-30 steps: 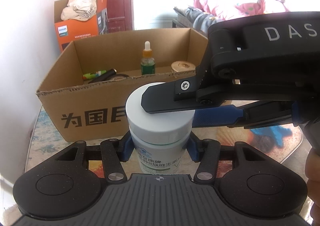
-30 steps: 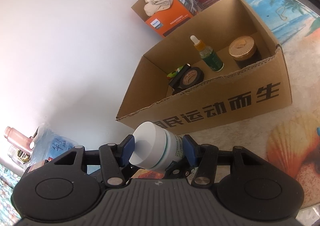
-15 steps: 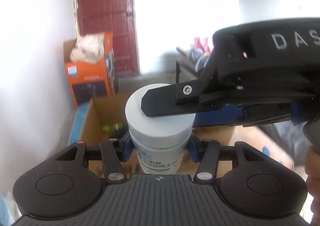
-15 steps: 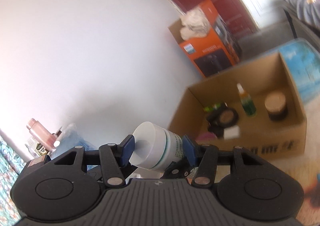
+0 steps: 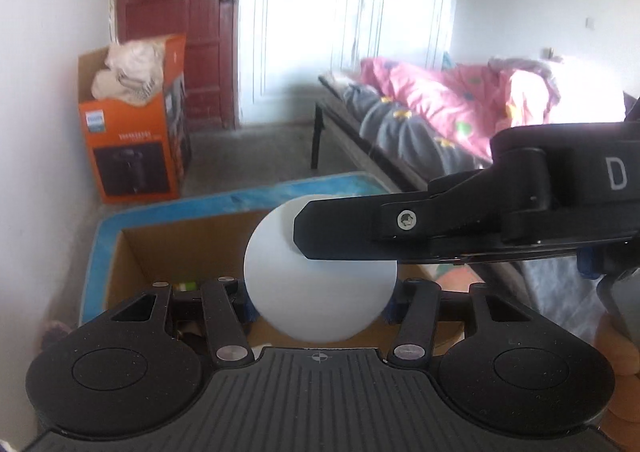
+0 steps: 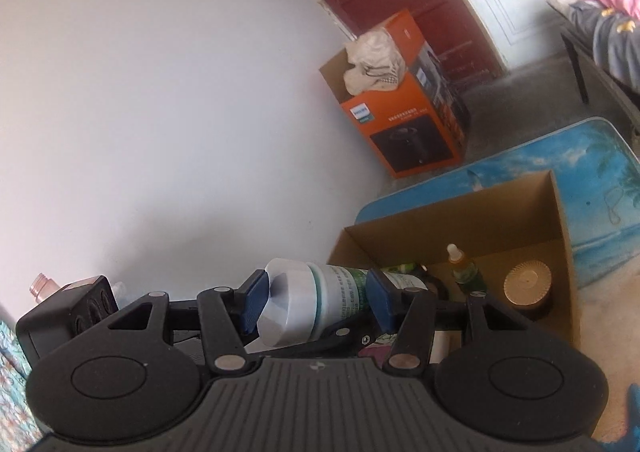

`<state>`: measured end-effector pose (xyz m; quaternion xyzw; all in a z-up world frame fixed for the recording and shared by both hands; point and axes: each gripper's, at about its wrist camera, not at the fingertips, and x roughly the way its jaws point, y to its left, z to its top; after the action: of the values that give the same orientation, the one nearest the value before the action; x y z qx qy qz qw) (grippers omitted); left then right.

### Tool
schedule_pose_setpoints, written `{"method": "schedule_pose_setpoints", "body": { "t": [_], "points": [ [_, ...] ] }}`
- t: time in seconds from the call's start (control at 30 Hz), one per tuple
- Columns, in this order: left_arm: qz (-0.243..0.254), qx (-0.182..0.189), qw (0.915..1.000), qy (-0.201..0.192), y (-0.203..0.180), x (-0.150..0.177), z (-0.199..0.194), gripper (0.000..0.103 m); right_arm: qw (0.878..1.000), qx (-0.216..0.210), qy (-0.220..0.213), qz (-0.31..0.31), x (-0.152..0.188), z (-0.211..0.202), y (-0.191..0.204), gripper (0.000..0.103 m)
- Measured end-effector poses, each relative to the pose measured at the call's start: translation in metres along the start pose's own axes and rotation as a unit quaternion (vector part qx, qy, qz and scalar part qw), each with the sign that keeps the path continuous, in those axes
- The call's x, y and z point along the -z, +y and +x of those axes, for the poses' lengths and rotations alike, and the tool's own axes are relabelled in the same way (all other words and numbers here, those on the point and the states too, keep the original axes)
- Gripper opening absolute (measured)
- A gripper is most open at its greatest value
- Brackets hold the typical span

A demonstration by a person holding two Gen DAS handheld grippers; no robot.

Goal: Organize rigid objects
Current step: 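Carry the white bottle into the box and open the right tool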

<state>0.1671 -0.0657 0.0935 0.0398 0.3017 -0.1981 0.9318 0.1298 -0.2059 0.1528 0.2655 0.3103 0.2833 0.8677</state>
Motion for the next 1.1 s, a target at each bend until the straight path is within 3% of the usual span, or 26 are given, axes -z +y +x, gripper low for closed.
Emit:
{"method": "schedule_pose_setpoints", "body": {
  "t": [0.23, 0.5, 0.77, 1.0, 1.1],
  "points": [
    [-0.034, 0.017, 0.9953, 0.09, 0.012, 0.018, 0.065, 0.053, 0.996, 0.027, 0.059, 0.055, 0.002, 0.046, -0.064, 0.057],
    [-0.039, 0.023, 0.9875, 0.151, 0.011, 0.019, 0.085, 0.053, 0.992, 0.057, 0.093, 0.062, 0.008, 0.064, -0.094, 0.058],
    [-0.035, 0.019, 0.9824, 0.183, 0.002, 0.021, 0.096, 0.053, 0.992, 0.062, 0.095, 0.049, 0.006, 0.064, -0.099, 0.057],
    [-0.038, 0.015, 0.9819, 0.185, -0.006, 0.019, 0.1, 0.056, 0.995, 0.065, 0.076, 0.023, 0.002, 0.057, -0.093, 0.063],
    [-0.038, 0.015, 0.9838, 0.175, -0.006, 0.018, 0.096, 0.064, 0.996, 0.069, 0.056, 0.016, 0.0, 0.047, -0.09, 0.068]
  ]
}}
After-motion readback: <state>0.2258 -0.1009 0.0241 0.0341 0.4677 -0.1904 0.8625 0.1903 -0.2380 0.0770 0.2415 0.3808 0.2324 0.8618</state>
